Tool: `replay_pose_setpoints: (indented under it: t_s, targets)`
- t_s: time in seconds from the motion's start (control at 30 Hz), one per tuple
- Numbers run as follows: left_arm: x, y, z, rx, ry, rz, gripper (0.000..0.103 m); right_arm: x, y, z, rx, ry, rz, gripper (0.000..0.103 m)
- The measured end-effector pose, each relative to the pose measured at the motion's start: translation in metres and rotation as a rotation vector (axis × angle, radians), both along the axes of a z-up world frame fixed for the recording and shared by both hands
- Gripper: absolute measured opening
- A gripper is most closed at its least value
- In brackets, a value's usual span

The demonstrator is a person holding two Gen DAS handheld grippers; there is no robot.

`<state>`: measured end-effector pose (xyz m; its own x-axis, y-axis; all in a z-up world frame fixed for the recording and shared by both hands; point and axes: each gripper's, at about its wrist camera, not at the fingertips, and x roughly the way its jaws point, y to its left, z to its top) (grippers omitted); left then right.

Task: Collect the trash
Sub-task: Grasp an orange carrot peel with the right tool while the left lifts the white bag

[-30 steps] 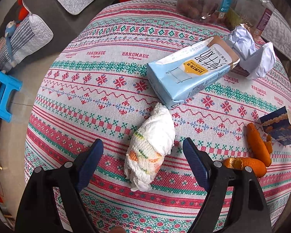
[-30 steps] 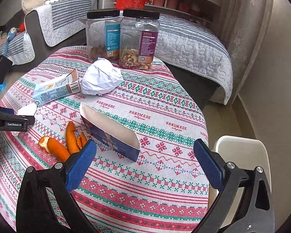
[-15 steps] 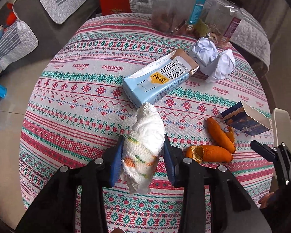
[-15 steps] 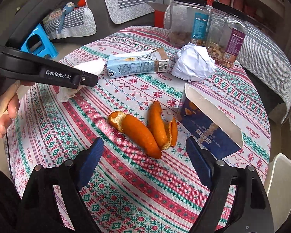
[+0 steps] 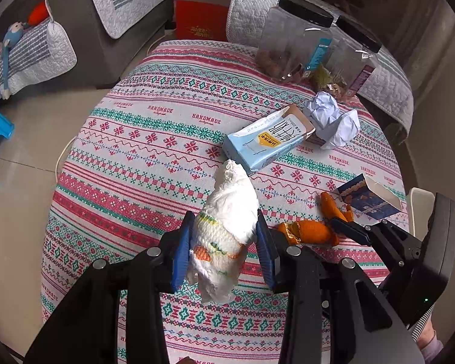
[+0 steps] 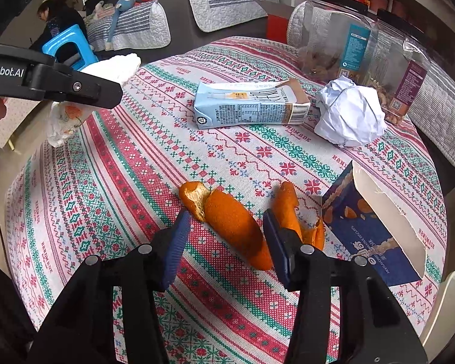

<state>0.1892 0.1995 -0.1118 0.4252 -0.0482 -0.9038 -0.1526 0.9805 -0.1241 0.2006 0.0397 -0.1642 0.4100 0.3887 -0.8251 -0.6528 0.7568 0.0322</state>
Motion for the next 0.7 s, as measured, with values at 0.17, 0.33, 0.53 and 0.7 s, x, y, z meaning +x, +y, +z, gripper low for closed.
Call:
replay_pose_setpoints:
  t_s: [0.17,0.33,0.53,0.7]
  targets:
    - [-0.002,0.007,-0.001,-0.011,0.003,0.004,0.039,0.002,0.011,-0.005,-0.044,-0.019,0.032,0.054]
    - [-0.003,0.009,-0.002,0.003,0.006,0.012,0.039,0.008,0.017,-0.019,-0.069,0.017,0.029,0.017]
    - [-0.004,0.013,0.008,-0.002,-0.024,0.039,0.039,0.012,0.007,0.0,0.021,0.046,-0.016,0.011]
    - [-0.006,0.003,0.024,0.005,-0.077,0.039,0.039,0.007,-0.007,0.036,0.099,-0.019,-0.07,0.011]
